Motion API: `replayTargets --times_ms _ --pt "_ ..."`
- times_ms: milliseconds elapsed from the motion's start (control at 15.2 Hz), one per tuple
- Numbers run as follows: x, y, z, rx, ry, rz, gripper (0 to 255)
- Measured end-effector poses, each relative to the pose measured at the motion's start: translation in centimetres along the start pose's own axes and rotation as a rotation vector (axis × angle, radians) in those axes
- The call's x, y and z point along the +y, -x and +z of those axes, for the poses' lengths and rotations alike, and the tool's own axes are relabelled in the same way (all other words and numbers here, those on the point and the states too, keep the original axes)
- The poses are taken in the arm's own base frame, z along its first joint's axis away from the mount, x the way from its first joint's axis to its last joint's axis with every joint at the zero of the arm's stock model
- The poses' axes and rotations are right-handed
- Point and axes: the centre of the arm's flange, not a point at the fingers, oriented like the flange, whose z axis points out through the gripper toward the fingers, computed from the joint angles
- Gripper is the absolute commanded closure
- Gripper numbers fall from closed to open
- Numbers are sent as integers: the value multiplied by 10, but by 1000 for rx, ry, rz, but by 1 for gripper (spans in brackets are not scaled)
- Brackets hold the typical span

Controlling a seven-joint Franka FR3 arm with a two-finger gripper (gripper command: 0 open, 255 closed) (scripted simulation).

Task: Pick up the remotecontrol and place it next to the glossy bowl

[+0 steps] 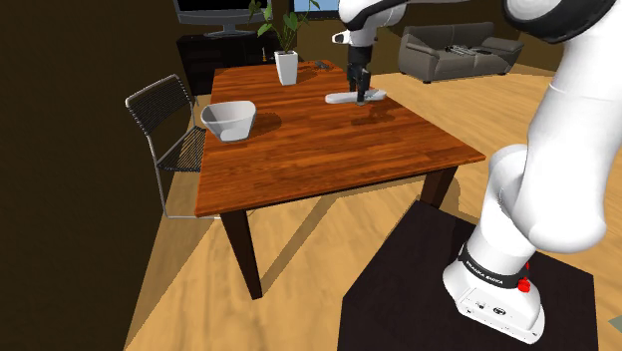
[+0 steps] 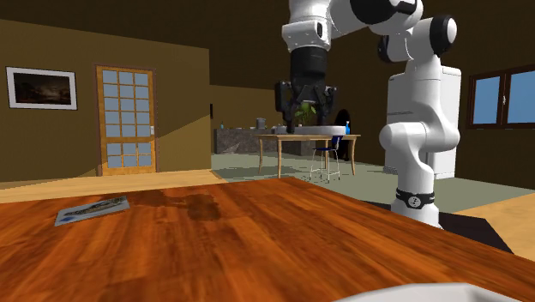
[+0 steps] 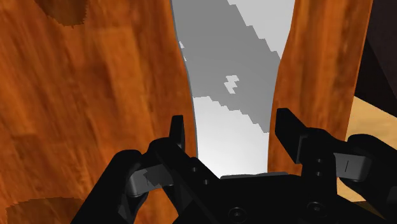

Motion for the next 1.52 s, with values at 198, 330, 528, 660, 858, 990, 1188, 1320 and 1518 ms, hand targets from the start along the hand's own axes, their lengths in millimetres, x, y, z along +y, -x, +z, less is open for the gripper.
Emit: replayTargets --times_ms 198,330,528,660,858,990,1188,1320,1518 --pt "-4 -36 0 -1 0 1 255" --pt "-8 -63 -1 0 0 1 255" --pt "-8 -103 -5 -1 0 1 255" --pt "-9 -129 -3 0 0 1 255" --pt "-9 -168 -4 0 1 1 255" --pt "-10 -195 -6 0 0 1 255" --pt "-12 -235 -8 0 0 2 255" --pt "-15 -262 -7 0 0 2 255" --pt "-17 -296 -7 -1 1 2 255"
